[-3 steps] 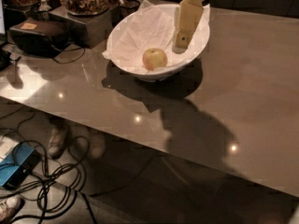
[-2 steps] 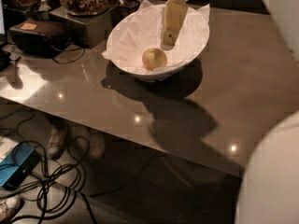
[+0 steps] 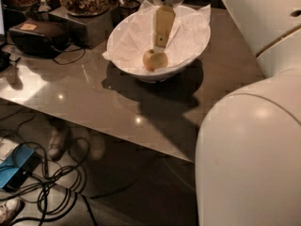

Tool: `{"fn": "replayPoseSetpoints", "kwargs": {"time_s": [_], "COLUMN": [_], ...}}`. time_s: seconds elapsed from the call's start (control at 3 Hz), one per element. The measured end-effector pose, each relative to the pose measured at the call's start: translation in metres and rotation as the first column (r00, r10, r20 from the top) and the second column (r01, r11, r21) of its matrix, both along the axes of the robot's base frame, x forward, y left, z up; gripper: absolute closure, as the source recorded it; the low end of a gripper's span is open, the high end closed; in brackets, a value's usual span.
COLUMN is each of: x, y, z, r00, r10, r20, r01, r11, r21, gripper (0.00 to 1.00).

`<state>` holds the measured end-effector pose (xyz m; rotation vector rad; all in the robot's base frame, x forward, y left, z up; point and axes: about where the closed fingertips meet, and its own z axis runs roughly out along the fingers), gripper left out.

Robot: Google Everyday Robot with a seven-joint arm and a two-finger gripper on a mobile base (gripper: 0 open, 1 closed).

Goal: Pick apple from white bowl

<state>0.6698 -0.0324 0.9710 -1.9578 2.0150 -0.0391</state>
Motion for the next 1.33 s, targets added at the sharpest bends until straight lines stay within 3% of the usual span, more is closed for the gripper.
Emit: {"fn": "replayPoseSetpoints", "kwargs": {"time_s": [0.33,1.0,1.33], "x": [0.011,0.017,0.017], "y": [0.003,0.001,0.002], "z": [-0.015,-0.035,-0.046], "r00": [0.9995,0.9972,0.9951], "r10": [-0.016,-0.034,-0.036], "r20": [-0.026,-0.067,-0.092], "r01": [0.016,0.034,0.036], "r11": [1.0,0.999,0.999], "r21": [-0.001,0.007,0.002], "gripper": [0.0,0.16,0.15]}}
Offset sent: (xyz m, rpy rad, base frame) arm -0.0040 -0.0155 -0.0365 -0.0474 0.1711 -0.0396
